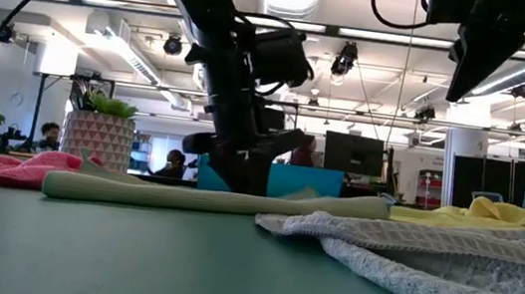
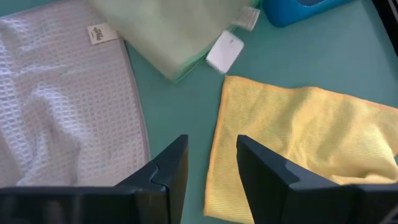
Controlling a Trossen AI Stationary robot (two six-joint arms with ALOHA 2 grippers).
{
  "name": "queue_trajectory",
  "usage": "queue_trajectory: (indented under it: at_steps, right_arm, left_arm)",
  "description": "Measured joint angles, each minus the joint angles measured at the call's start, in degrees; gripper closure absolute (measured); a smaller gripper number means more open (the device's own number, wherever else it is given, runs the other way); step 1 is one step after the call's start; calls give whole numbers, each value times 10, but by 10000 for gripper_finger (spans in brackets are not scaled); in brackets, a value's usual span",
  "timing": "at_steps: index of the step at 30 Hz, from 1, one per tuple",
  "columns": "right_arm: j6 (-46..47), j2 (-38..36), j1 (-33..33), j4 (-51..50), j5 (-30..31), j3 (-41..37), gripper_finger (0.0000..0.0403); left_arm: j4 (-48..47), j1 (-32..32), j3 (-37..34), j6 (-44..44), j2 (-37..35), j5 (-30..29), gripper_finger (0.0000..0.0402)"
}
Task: Fold microfiber towels
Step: Fold the light green microfiber towel
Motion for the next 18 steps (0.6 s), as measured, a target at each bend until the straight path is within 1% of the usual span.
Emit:
queue_trajectory:
  at_steps: [4,6,10,13,16,18]
  right_arm:
    - [0,0,0,0,0,-1,275]
    - [0,0,0,0,0,-1,275]
    - [0,0,0,1,0,-1,275]
    - [0,0,0,1,0,-1,275]
    - [3,0,0,1,0,-1,275]
    - [15,0,0,2,0,-1,275]
  left_arm:
    - [0,1,0,-47,-7,6,276]
    - [-8,-1,1,-41,-19,17,276]
    - [-35,-16,1,7,-55,48,276]
    - [-99,-30,-1,38,-99,69,276]
    - [-190,-51,-4,46,-128,70,276]
    - [-230,-69,-4,46,-143,69,276]
